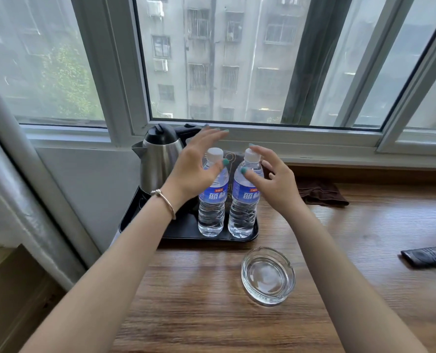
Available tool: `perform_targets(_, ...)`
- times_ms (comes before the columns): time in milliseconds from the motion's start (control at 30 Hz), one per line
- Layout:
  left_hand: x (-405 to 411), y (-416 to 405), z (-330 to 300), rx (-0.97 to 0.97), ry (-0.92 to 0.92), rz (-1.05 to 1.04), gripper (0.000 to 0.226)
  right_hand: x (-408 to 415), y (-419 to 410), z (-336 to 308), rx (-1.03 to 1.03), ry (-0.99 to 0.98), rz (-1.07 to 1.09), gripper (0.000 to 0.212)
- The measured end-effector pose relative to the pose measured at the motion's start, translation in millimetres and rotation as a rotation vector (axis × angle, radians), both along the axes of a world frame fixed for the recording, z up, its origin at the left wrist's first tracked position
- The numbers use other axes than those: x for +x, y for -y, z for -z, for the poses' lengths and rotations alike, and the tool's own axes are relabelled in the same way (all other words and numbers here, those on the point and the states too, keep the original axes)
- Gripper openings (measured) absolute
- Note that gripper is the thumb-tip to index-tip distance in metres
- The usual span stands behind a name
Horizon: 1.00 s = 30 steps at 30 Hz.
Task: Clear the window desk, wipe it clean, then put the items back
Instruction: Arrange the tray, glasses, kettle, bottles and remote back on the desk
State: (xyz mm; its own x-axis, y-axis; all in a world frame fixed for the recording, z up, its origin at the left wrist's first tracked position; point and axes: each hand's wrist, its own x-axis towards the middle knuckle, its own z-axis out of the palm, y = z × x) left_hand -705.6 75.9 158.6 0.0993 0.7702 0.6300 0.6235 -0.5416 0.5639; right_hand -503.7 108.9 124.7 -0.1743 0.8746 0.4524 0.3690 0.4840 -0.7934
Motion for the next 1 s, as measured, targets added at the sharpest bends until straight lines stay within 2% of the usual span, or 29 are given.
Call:
perform_targets(100, -6.8, -8.1, 1.1, -0.220, 0.083, 0.103, 0.056, 4.7, -4.5, -14.2, -0.099, -0.159, -0.164, 0.060)
perform_targets(167, -9.9, -8.0, 4.1, -0.384, 0.173, 0.186, 0.052, 8.0, -6.3, -18.6, -0.129, -0.173, -0.235, 0.060)
perform_targets(233, -11.3, -5.9, 8.7, -0.462, 0.230, 0.243, 0.051, 10.1, -8.1, -19.2, -0.128, -0.144, -0.273, 0.050)
perform_targets(367, -13.1, -4.8, 11.2, -0.469, 0.285, 0.285, 0.050, 8.8, -8.3, -18.1, -0.112, -0.121, -0.262, 0.036)
perform_targets(567, -9.9, -9.7, 14.1, -0.446, 0.304, 0.305, 0.050, 3.5, -8.4, -14.7, -0.077, -0.140, -0.202, 0.038)
perform_targets(767, 2.8, -16.7, 22.1, -0.325, 0.310, 0.278, 0.039, 2.3, -8.7, -14.8, -0.082, -0.151, -0.237, 0.036)
perform_targets(1000, 7.7, -28.3, 27.2, -0.300, 0.377, 0.309, 0.036, 2.5, -10.3, -15.6, -0.068, -0.172, -0.226, 0.033)
